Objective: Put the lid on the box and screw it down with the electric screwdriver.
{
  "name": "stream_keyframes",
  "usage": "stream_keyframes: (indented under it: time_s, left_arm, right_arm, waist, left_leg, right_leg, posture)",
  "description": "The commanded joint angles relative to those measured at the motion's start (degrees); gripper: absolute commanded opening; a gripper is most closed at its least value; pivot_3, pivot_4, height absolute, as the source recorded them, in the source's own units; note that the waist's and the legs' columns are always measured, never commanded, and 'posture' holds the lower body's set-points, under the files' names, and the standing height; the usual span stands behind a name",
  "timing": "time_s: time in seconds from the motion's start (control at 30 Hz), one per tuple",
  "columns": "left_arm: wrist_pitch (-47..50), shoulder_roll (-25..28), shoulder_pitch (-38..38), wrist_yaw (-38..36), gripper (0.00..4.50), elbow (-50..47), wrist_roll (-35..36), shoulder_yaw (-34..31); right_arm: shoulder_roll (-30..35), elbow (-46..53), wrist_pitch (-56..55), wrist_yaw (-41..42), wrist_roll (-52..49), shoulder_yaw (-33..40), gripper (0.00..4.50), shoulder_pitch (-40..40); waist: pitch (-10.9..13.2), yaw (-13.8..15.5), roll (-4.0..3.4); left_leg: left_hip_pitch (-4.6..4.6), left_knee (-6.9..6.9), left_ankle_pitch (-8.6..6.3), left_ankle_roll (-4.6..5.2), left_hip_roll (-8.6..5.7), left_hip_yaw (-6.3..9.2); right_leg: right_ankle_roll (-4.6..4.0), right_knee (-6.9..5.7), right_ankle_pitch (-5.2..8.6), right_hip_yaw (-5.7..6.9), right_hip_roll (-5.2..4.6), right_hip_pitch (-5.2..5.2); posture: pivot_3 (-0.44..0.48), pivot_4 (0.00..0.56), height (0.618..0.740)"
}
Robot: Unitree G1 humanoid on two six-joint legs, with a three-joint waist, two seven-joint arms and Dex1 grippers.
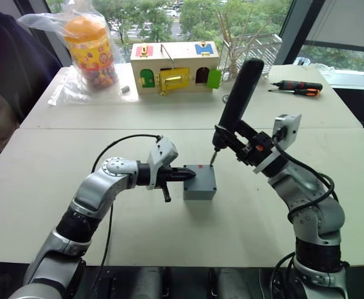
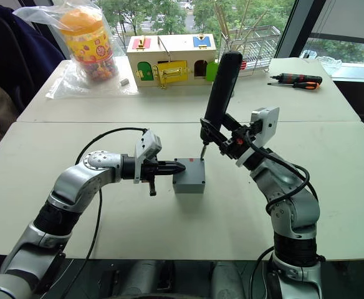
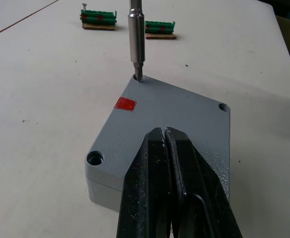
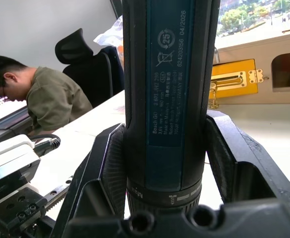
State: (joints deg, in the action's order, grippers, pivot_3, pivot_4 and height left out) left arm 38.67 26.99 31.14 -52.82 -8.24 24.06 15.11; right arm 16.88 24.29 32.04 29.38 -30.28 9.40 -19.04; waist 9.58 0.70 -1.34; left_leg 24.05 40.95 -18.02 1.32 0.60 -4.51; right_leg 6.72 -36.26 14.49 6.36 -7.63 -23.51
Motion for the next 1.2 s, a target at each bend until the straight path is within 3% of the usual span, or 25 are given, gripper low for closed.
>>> stream_keyframes:
  time_s: [0.03, 0.43, 0.87, 1.2]
  left_arm:
    - [-1.3, 0.4, 0.2, -0.8, 0.0, -0.4, -1.1, 0.4]
    - [-1.9, -0.9, 0.3, -1.3, 0.0, 0.0, -2.7, 1.3]
    - [-1.2, -1.8, -0.5, -0.8, 0.0, -0.3, -2.5, 1.6]
    - [-1.6, -1.9, -0.4, -0.6, 0.0, 0.5, -2.6, 1.5]
  right_arm:
    - [1.0, 0.2, -1.2, 0.0, 0.0, -0.4, 1.85, 0.3]
    - [3.4, -0.9, -1.7, 0.2, -0.7, -0.6, 1.85, 1.3]
    - [4.4, -4.3, -6.8, 1.9, 5.2, -8.5, 1.85, 6.0]
    - [3.1, -7.7, -8.9, 1.1, 6.4, -10.2, 1.85, 7.3]
  waist:
    - [0.0, 0.0, 0.0]
    - [0.0, 0.1, 0.03]
    - [-0.1, 0.0, 0.18]
    - [-0.4, 0.0, 0.57]
  left_leg:
    - [0.0, 0.0, 0.0, 0.0, 0.0, 0.0]
    - [-0.02, 0.01, -0.02, 0.03, 0.04, 0.01]
    - [-0.31, 0.0, -0.05, 0.08, 0.1, 0.01]
    - [-0.66, -0.07, -0.1, 0.13, 0.15, 0.02]
  right_leg:
    - [0.0, 0.0, 0.0, 0.0, 0.0, 0.0]
    - [0.0, 0.0, 0.0, 0.0, -0.01, 0.04]
    - [-0.01, 0.01, 0.0, -0.01, -0.01, 0.29]
    - [-0.02, 0.11, 0.01, -0.01, -0.01, 0.63]
  posture:
    - [0.0, 0.15, 0.706]
    - [0.0, 0.15, 0.706]
    - [0.0, 0.15, 0.706]
    - [0.0, 0.15, 0.706]
